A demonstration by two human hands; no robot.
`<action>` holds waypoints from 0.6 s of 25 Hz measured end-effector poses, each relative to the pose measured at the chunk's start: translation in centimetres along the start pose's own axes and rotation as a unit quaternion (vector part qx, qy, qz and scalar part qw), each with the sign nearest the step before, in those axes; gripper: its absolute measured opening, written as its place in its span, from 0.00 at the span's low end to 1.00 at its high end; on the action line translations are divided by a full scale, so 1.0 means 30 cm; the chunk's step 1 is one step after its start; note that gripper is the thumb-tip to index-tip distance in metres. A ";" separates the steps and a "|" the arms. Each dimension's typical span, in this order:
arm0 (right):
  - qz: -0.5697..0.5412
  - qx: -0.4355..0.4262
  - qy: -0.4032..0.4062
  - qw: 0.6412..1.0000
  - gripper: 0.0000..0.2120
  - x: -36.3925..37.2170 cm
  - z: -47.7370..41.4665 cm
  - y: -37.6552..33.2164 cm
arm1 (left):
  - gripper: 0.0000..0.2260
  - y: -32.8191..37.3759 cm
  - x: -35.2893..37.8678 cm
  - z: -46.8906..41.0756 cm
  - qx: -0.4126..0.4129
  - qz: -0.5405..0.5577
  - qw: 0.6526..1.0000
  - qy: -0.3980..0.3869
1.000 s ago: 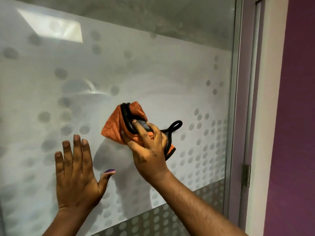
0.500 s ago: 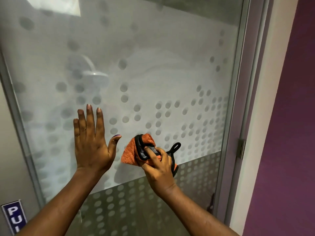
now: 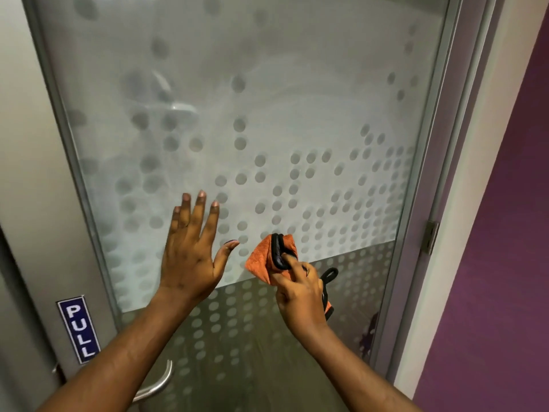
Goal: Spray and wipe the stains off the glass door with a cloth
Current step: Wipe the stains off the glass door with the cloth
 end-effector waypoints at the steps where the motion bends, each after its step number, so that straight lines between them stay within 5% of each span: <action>1: -0.024 0.009 -0.017 1.000 0.22 -0.007 0.003 0.001 | 0.30 0.020 0.013 0.018 0.018 0.010 1.000 -0.012; 4: -0.115 0.019 -0.112 0.987 0.26 -0.003 0.022 -0.001 | 0.23 0.088 0.089 0.078 0.084 0.056 0.989 -0.109; 8: -0.213 -0.005 -0.254 0.943 0.25 0.011 0.107 -0.013 | 0.30 0.166 0.227 0.223 0.110 0.153 0.926 -0.326; 15: -0.333 0.008 -0.390 0.858 0.24 -0.039 0.263 -0.041 | 0.27 0.214 0.226 0.392 0.058 0.190 0.867 -0.457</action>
Point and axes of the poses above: each hand's wrist, its own z-axis away from the middle knuckle, its own x-axis out of the palm, y = z × x, the point moved 10 cm from there along -z, towards the middle knuckle, and after that the axes turned 6 degrees about z, right-handed, at the moved point
